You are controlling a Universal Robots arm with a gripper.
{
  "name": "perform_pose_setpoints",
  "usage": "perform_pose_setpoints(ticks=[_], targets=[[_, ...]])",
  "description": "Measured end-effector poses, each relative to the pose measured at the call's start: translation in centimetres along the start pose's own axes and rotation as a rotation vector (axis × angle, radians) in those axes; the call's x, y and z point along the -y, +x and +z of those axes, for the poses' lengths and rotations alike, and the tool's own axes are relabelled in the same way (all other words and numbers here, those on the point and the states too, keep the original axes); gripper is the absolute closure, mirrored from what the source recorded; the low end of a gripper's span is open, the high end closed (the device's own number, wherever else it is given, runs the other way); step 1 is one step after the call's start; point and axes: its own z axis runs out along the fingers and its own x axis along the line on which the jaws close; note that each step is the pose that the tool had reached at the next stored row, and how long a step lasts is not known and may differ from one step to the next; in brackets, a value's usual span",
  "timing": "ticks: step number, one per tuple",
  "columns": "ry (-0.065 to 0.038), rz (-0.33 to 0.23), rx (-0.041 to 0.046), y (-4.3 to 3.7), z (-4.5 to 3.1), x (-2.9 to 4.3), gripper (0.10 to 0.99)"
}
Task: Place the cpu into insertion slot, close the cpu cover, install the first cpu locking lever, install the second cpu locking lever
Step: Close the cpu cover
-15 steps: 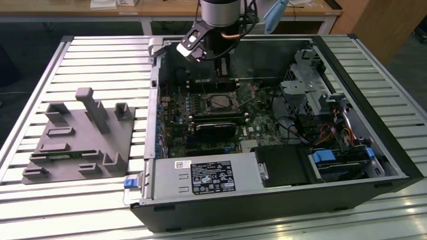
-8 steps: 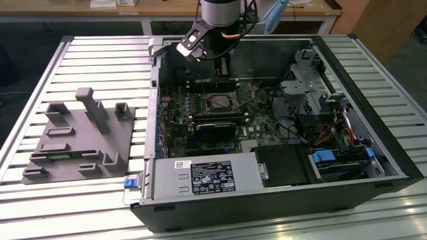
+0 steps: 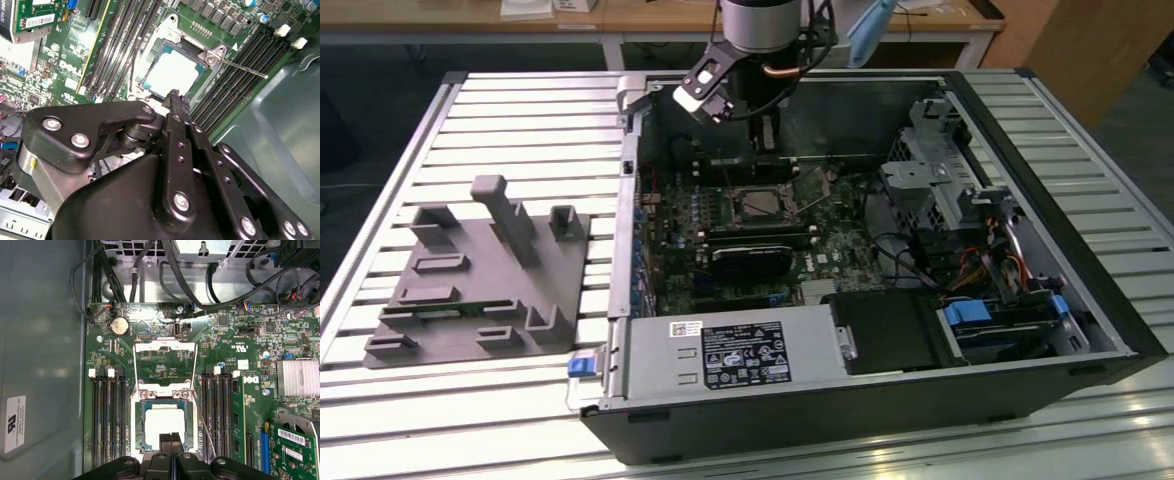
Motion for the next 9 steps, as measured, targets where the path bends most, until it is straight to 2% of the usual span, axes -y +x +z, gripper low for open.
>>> perform_pose_setpoints(ticks=[1, 7, 9], targets=[[-0.004, 0.000, 0.0003, -0.01, -0.02, 0.09, 0.980], [-0.004, 0.000, -0.0002, 0.00, 0.00, 0.10, 0.980], [-0.004, 0.000, -0.0004, 0.01, 0.03, -0.18, 0.980]])
